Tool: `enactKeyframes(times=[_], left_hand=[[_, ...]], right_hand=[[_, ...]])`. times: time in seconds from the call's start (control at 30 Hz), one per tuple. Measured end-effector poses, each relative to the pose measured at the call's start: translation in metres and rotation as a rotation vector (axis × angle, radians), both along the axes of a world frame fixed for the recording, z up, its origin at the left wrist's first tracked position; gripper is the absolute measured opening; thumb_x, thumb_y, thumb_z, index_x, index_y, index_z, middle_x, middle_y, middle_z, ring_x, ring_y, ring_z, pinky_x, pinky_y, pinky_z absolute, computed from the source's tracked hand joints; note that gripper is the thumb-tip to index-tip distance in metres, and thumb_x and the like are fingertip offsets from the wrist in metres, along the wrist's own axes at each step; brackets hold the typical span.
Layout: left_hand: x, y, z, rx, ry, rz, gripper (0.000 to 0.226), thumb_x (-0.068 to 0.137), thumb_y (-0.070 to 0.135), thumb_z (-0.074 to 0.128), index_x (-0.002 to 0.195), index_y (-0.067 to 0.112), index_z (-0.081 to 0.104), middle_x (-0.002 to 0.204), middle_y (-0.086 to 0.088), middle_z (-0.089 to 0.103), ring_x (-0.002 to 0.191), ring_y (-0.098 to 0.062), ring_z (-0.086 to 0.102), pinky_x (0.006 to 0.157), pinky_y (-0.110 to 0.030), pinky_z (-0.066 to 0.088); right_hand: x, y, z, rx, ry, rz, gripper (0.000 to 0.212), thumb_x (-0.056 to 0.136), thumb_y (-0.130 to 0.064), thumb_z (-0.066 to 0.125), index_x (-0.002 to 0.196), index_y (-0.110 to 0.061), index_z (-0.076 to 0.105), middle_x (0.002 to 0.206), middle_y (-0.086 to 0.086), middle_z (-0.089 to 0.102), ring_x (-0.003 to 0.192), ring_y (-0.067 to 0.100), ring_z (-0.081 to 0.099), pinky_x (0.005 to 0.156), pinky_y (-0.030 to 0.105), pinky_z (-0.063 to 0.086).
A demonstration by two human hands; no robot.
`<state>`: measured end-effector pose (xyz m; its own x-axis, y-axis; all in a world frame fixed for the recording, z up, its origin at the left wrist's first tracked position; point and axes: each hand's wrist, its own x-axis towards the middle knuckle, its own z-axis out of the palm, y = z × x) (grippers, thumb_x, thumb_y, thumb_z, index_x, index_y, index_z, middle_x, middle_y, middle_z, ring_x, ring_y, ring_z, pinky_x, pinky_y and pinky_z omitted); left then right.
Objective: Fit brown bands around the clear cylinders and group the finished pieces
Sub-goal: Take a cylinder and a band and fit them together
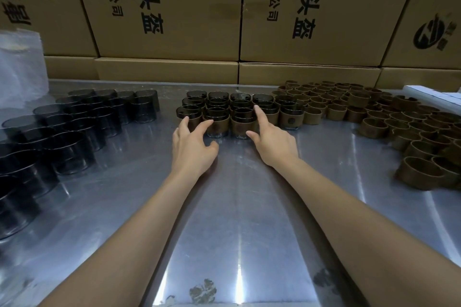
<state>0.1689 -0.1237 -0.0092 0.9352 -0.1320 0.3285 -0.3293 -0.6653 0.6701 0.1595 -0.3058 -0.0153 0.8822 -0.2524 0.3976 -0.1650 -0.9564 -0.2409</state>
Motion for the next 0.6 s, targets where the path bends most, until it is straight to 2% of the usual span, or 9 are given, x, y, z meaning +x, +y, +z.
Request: enactKeyframes(times=[0.03, 0.1, 0.2, 0.27, 0.43, 0.5, 0.6], left_hand=[[0.0002, -0.0003, -0.0002, -0.003, 0.001, 0.000, 0.053, 0.091, 0.023, 0.058, 0.141, 0.034, 0.043, 0.159, -0.005, 0.011, 0.146, -0.027, 0.007, 0.116, -0.046, 0.019], [0.0006, -0.0006, -0.0005, -0.004, 0.000, -0.003, 0.053, 0.091, 0.023, 0.058, 0.141, 0.034, 0.043, 0.159, -0.005, 0.011, 0.146, -0.027, 0.007, 0.116, -0.046, 0.019], [0.0015, -0.0007, -0.0014, 0.001, 0.001, -0.013, 0.054, 0.091, 0.024, 0.058, 0.141, 0.034, 0.042, 0.159, -0.005, 0.011, 0.146, -0.027, 0.007, 0.115, -0.045, 0.019], [0.0017, -0.0014, -0.0019, 0.005, 0.003, -0.018, 0.054, 0.091, 0.024, 0.058, 0.142, 0.035, 0.042, 0.159, -0.005, 0.011, 0.146, -0.028, 0.007, 0.115, -0.044, 0.019], [0.0030, -0.0007, -0.0025, -0.016, -0.028, -0.017, 0.049, 0.091, 0.022, 0.059, 0.138, 0.032, 0.047, 0.156, -0.004, 0.019, 0.144, -0.027, 0.014, 0.113, -0.042, 0.023], [0.0042, -0.0001, -0.0024, -0.077, -0.063, -0.009, 0.045, 0.090, 0.018, 0.059, 0.133, 0.028, 0.053, 0.151, -0.004, 0.027, 0.140, -0.026, 0.021, 0.110, -0.036, 0.026], [0.0074, 0.0051, -0.0002, -0.160, -0.126, 0.031, 0.037, 0.089, 0.013, 0.057, 0.124, 0.022, 0.059, 0.137, -0.003, 0.040, 0.132, -0.022, 0.033, 0.097, -0.021, 0.025]], right_hand=[[0.0005, 0.0001, 0.0000, 0.003, 0.007, -0.028, 0.068, 0.099, -0.047, 0.039, 0.153, -0.027, 0.001, 0.105, 0.004, 0.064, 0.085, 0.026, 0.064, 0.055, 0.030, 0.038], [0.0011, -0.0004, -0.0006, 0.015, 0.003, -0.059, 0.067, 0.098, -0.048, 0.040, 0.151, -0.021, 0.009, 0.102, 0.005, 0.067, 0.084, 0.026, 0.065, 0.056, 0.031, 0.039], [0.0014, -0.0003, -0.0013, 0.027, -0.013, -0.051, 0.051, 0.099, -0.047, 0.041, 0.139, -0.017, 0.030, 0.106, 0.007, 0.068, 0.088, 0.028, 0.066, 0.060, 0.033, 0.044], [0.0016, 0.0005, -0.0009, 0.007, 0.007, -0.048, 0.043, 0.099, -0.046, 0.039, 0.131, -0.017, 0.037, 0.109, 0.008, 0.067, 0.094, 0.029, 0.065, 0.065, 0.035, 0.045], [-0.0001, 0.0009, 0.0023, 0.029, 0.037, -0.042, 0.042, 0.100, -0.045, 0.038, 0.132, -0.018, 0.040, 0.122, 0.007, 0.063, 0.105, 0.029, 0.062, 0.076, 0.039, 0.050], [-0.0016, 0.0016, 0.0033, 0.044, 0.027, -0.043, 0.044, 0.100, -0.046, 0.038, 0.134, -0.018, 0.039, 0.127, 0.006, 0.060, 0.108, 0.029, 0.061, 0.077, 0.039, 0.050], [-0.0078, 0.0050, 0.0044, 0.061, -0.052, -0.063, 0.045, 0.100, -0.044, 0.038, 0.135, -0.016, 0.039, 0.129, 0.006, 0.058, 0.107, 0.030, 0.061, 0.069, 0.034, 0.041]])
